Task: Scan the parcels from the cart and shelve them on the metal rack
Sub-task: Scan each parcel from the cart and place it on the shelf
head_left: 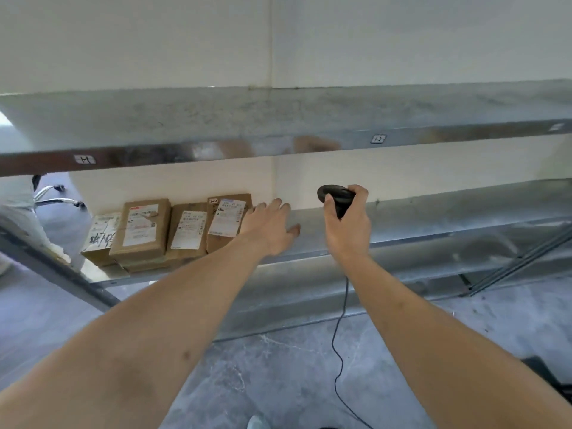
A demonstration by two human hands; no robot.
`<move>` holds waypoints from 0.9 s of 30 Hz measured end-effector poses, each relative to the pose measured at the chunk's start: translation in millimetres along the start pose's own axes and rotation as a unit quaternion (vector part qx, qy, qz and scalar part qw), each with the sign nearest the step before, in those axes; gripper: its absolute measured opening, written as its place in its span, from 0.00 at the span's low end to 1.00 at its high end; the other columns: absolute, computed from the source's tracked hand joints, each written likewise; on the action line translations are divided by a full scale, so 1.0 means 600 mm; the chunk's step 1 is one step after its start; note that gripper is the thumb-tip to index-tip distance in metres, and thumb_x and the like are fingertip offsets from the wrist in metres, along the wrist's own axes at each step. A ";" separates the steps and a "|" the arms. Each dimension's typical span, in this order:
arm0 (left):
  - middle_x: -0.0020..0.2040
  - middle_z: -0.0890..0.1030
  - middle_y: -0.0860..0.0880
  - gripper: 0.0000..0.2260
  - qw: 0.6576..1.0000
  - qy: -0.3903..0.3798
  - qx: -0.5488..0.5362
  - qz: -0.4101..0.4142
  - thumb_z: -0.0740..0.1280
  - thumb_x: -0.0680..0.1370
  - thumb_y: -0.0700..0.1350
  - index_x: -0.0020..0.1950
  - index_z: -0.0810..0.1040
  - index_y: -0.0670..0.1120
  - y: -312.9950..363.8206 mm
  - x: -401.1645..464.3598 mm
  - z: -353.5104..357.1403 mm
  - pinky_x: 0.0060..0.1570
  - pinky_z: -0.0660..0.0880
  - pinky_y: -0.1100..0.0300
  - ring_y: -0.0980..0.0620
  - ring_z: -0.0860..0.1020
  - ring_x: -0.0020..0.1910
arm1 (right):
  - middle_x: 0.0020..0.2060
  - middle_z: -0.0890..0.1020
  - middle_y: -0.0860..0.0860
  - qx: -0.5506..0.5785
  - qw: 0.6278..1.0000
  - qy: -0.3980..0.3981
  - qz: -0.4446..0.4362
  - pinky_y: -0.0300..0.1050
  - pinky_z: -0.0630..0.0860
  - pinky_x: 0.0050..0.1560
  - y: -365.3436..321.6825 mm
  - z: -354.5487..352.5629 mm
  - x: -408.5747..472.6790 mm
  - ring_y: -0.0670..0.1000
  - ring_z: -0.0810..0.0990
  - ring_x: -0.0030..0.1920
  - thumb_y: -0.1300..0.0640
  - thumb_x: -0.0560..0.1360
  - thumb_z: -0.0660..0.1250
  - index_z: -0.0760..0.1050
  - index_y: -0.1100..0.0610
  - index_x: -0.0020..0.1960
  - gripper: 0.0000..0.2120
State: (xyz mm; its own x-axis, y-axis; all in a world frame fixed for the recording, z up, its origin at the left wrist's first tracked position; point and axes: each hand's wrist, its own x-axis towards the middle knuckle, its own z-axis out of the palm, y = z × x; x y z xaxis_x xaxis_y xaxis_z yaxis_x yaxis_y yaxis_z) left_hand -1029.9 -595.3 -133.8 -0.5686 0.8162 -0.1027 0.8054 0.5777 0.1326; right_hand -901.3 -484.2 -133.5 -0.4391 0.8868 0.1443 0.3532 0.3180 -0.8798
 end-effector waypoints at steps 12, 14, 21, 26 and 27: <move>0.71 0.74 0.45 0.24 0.984 0.042 0.027 0.170 0.58 0.84 0.61 0.73 0.72 0.47 0.337 0.009 -0.061 0.63 0.72 0.44 0.38 0.73 0.68 | 0.55 0.81 0.49 0.013 0.987 0.158 0.012 0.54 0.79 0.54 0.044 -0.334 -0.015 0.53 0.82 0.52 0.42 0.83 0.63 0.63 0.46 0.72 0.21; 0.70 0.75 0.45 0.23 0.979 0.051 0.020 0.195 0.59 0.84 0.60 0.72 0.73 0.47 0.407 0.004 -0.069 0.62 0.73 0.45 0.38 0.74 0.67 | 0.56 0.81 0.49 0.014 0.984 0.175 0.014 0.53 0.79 0.54 0.060 -0.398 -0.023 0.54 0.82 0.52 0.41 0.83 0.63 0.63 0.46 0.72 0.21; 0.70 0.75 0.45 0.22 0.959 0.065 0.011 0.276 0.58 0.84 0.59 0.71 0.74 0.46 0.671 -0.041 -0.094 0.62 0.73 0.44 0.38 0.73 0.67 | 0.54 0.82 0.49 -0.018 0.967 0.253 0.013 0.51 0.76 0.49 0.118 -0.635 -0.054 0.54 0.81 0.51 0.42 0.83 0.64 0.65 0.46 0.69 0.18; 0.68 0.76 0.44 0.21 0.937 0.073 0.013 0.341 0.60 0.84 0.59 0.70 0.75 0.47 0.843 -0.072 -0.099 0.62 0.71 0.47 0.39 0.74 0.67 | 0.54 0.80 0.50 -0.042 0.952 0.302 0.025 0.52 0.78 0.50 0.166 -0.790 -0.087 0.54 0.81 0.52 0.41 0.83 0.63 0.63 0.45 0.69 0.18; 0.68 0.76 0.44 0.21 0.932 0.070 0.012 0.357 0.60 0.83 0.59 0.70 0.75 0.46 0.876 -0.075 -0.096 0.63 0.72 0.46 0.38 0.74 0.67 | 0.54 0.80 0.51 -0.050 0.947 0.315 0.030 0.50 0.77 0.49 0.177 -0.819 -0.093 0.55 0.81 0.51 0.42 0.83 0.63 0.63 0.46 0.70 0.19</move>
State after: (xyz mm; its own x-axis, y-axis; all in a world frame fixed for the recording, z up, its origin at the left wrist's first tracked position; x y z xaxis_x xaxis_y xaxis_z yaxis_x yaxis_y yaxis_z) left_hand -591.1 -327.9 -2.7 0.0978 0.9863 0.1329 0.9892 -0.1110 0.0956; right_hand -433.6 -335.2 -12.4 0.1542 0.9184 0.3644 0.4522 0.2623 -0.8525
